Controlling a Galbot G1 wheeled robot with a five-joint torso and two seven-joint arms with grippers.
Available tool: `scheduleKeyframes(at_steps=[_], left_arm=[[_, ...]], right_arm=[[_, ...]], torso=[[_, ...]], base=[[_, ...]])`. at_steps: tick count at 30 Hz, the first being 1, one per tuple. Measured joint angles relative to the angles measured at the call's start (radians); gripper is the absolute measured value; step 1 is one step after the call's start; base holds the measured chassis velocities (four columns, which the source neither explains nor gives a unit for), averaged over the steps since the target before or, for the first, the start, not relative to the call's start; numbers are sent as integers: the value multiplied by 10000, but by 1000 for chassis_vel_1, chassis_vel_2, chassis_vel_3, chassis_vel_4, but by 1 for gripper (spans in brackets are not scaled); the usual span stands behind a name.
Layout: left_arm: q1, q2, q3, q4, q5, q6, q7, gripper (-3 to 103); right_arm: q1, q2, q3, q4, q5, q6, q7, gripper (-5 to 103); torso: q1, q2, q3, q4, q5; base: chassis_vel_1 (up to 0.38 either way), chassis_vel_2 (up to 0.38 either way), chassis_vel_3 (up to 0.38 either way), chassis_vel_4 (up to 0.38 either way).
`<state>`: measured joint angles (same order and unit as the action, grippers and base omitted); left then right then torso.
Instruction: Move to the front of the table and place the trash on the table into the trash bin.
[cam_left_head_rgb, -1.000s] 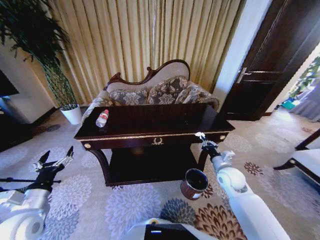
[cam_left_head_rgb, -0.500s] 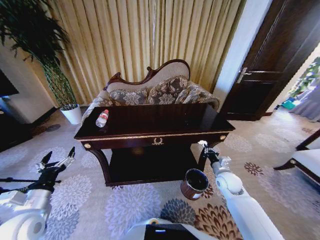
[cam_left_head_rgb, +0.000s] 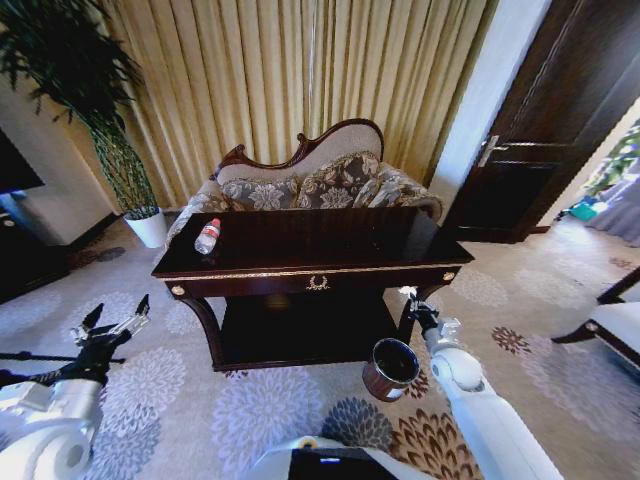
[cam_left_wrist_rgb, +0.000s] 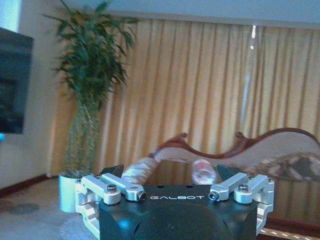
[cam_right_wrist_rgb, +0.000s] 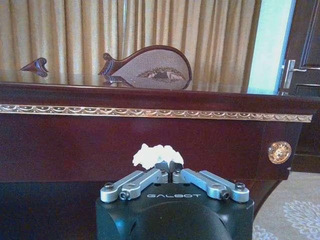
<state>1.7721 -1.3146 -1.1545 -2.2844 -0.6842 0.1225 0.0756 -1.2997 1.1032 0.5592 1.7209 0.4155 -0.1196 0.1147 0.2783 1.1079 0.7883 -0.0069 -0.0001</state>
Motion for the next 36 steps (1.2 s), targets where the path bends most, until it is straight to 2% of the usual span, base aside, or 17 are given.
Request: scheduleKeyframes(at_steps=[8,11,14,20,36], left_arm=[[146,-43,29,-45,101,-12,-45,100],[199,-66,11,-65,98,12,-4,100],[207,-61,-20,-74,92,12,3,100],[181,-9,-145,-122,67,237,5,100],[260,-68,-108,-103,143,373,129,100]], right_arm=[[116,98,-77,-527,-59,1,-53,0],[365,241,-178,-1632,-211,4,-286,0],[436,271,-212,-2000,-223,6,-360,0],[1151,540,-297,-4209,-581,23,-783,0],[1984,571,-850,-7338,-790,417,-887,0]], torso=[[0,0,0,-2,0],[-1,0,0,-2,2],[0,0,0,-2,0],[-1,0,0,-2,2],[0,0,1,-3,1]], base=[[0,0,0,0],[0,0,0,0],[0,0,0,0],[0,0,0,0],[0,0,0,0]])
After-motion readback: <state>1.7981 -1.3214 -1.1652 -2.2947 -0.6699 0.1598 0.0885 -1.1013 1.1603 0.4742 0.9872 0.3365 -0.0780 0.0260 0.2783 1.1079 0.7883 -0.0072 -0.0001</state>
